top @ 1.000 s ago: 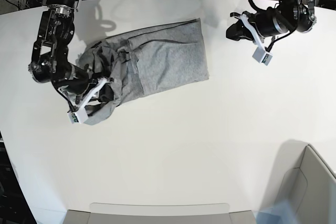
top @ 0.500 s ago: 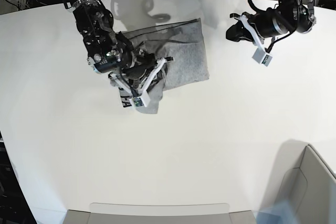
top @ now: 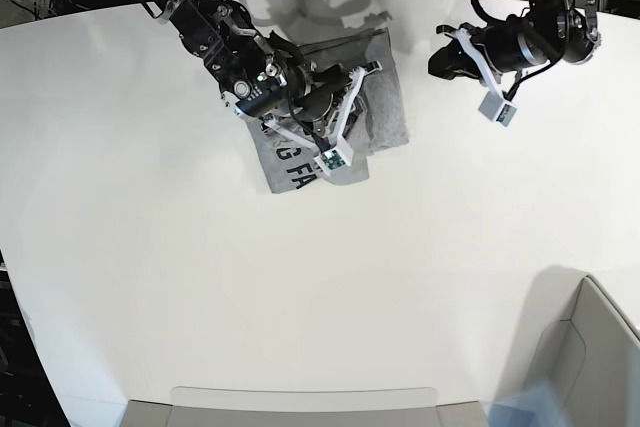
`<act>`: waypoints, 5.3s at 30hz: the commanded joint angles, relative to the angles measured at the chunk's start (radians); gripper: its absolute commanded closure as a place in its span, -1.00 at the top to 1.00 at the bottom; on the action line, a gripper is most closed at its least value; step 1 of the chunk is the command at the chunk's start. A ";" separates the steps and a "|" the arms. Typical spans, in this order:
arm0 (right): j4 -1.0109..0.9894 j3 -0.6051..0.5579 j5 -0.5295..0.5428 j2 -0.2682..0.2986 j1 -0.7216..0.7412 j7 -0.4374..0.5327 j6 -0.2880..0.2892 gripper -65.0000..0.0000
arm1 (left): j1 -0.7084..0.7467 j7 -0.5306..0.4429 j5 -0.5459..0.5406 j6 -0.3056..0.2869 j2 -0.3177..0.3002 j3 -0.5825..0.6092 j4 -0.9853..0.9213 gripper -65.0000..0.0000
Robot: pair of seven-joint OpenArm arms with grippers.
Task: Fold the T-shirt properly
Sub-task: 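Fold the strip end with the right gripper over toward the left gripper, then release the right gripper and lift it away from the folded shirt, then grasp the folded shirt with both grippers and flip it over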
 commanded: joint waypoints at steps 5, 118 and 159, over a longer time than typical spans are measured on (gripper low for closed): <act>0.014 -0.035 0.016 -0.002 0.029 0.009 -0.009 -0.94 | -0.003 -0.010 -0.021 0.006 -0.010 -0.001 0.016 -1.00; -0.245 0.456 -0.212 0.015 0.127 0.017 0.813 -1.00 | -0.103 -0.017 0.498 -0.048 0.061 0.565 -0.037 -1.00; 0.263 0.552 -0.350 0.003 -0.263 0.026 0.813 -1.00 | -0.689 -0.211 0.529 0.049 0.211 0.236 -0.495 -1.00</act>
